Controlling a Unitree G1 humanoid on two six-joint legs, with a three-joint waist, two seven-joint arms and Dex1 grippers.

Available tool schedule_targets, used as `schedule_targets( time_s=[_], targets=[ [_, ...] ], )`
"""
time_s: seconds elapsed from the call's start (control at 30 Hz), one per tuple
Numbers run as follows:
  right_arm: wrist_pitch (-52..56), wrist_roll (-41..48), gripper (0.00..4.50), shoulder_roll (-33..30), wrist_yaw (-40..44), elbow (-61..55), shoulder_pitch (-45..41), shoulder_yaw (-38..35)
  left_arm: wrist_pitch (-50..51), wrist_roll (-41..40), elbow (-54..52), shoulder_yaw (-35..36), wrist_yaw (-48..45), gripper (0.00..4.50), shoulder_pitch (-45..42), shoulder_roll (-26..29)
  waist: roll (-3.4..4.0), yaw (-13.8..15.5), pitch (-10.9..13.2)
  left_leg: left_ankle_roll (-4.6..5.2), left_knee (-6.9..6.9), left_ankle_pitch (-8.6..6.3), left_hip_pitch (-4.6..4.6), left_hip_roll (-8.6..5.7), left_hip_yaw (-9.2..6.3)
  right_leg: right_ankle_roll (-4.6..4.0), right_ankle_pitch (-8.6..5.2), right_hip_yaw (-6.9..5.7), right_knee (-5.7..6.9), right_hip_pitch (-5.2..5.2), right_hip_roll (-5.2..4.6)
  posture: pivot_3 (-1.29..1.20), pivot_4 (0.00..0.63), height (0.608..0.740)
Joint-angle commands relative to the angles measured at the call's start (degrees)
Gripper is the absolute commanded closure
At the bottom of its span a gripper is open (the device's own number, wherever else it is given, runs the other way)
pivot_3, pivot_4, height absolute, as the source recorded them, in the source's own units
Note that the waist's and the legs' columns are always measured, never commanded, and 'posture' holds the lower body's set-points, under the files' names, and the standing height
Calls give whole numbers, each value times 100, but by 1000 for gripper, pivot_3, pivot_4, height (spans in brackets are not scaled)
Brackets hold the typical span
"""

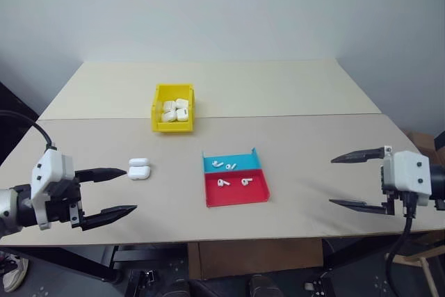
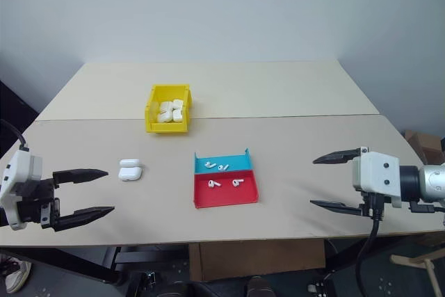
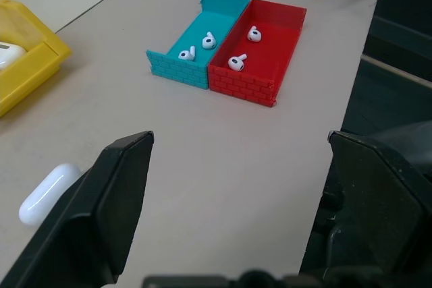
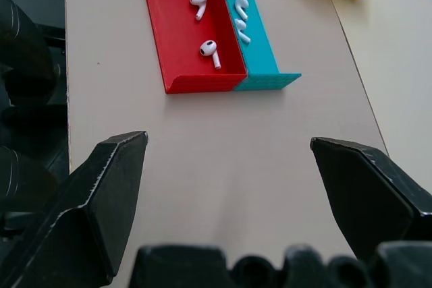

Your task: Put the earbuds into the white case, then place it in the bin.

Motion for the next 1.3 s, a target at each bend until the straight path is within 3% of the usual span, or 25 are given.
schedule_targets(
  time_s=[0.03,0.4,0.6,0.7,0.8,0.87,0.93,1.13,1.3],
  targets=[
    [-139,98,19,-5,30,-88,-7,-155,208,-153,-191,171,272,0,-49,15,0,0,0,0,0,0,0,0,0,0,0,0,0,0,0,0,150,740],
    [-94,37,19,-66,47,157,-403,122,426,178,-615,89,1713,0,-259,-280,0,-3,0,0,0,0,2,1,0,20,12,1,2,1,2,0,150,740],
    [-73,-102,19,-111,14,304,-486,248,1741,392,-2253,-119,3676,0,-257,-491,-7,18,2,0,0,0,0,-2,-1,24,15,2,1,6,-1,0,150,740],
    [-96,-128,19,-79,-12,316,-565,304,2533,-135,-2637,120,4151,0,-612,-429,-6,18,1,0,0,0,3,-2,-2,24,15,3,3,6,0,0,150,740],
    [-25,-164,19,-92,-76,278,-575,326,4500,-519,-2783,-65,5156,0,-1626,-401,-7,20,2,0,0,0,16,-2,-5,23,15,2,9,13,3,0,150,740],
    [4,-221,19,-71,-162,230,-532,344,5938,-601,-2568,-433,5668,0,-2540,-500,-7,34,2,1,3,2,19,-5,-9,28,18,1,9,19,3,0,150,740],
    [14,-294,19,-38,-255,176,-460,368,6391,-777,-2307,-763,6159,0,-3013,-503,-7,30,2,2,8,2,29,-7,-14,31,19,-1,7,39,4,0,150,740],
    [149,-303,19,-10,-471,-46,-290,371,6417,-3173,-665,-1531,7748,0,-3732,325,-18,-18,8,7,6,-3,27,-6,-20,30,16,0,5,36,5,0,150,740],
    [308,-329,19,-1,-623,-150,-227,399,6417,-4193,749,-2196,9726,0,-4552,149,-19,29,8,6,5,-2,27,-9,-19,30,17,-1,5,37,2,0,150,740]
  ],
)
